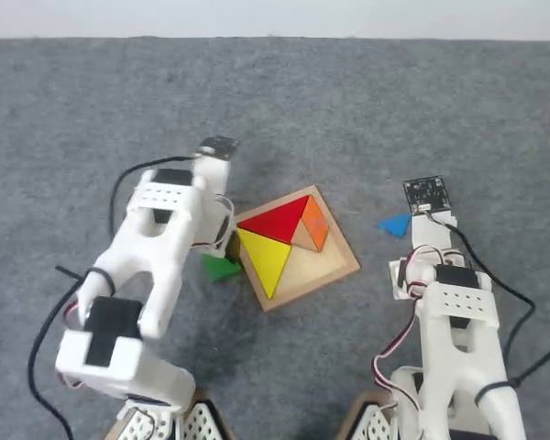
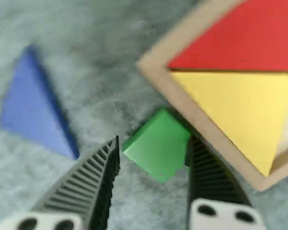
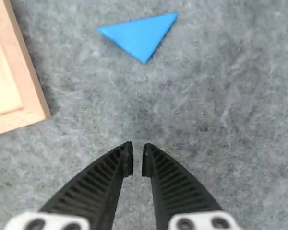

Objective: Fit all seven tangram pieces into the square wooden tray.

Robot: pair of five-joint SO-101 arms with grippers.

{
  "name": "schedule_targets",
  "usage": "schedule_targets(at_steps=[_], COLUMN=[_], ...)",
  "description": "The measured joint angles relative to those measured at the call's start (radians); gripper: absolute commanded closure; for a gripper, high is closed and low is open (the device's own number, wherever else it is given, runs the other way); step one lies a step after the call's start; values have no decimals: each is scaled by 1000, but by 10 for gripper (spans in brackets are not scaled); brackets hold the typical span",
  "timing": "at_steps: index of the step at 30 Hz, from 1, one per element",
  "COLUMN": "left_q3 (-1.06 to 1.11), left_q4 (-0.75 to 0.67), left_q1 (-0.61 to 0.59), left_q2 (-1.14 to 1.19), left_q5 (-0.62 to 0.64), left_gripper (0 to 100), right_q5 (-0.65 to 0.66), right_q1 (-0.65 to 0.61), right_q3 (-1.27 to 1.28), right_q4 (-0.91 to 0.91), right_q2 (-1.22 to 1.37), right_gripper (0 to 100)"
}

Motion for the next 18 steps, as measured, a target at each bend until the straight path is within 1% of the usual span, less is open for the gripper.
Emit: schedule_targets(at_steps=[7, 10, 13, 18], left_q3=[-34, -29, -18, 26], left_q4=[9, 9, 9, -25], left_q1=[-15, -28, -28, -25], left_q2=[20, 20, 20, 18], left_q5=[-244, -325, -377, -417], left_gripper=[765, 765, 766, 765], right_q5=[0, 0, 0, 0], right_q1=[2, 2, 2, 2], right_q3=[0, 0, 18, 38], right_q4=[0, 0, -31, -71], right_q2=[0, 0, 0, 0], right_gripper=[950, 950, 950, 950])
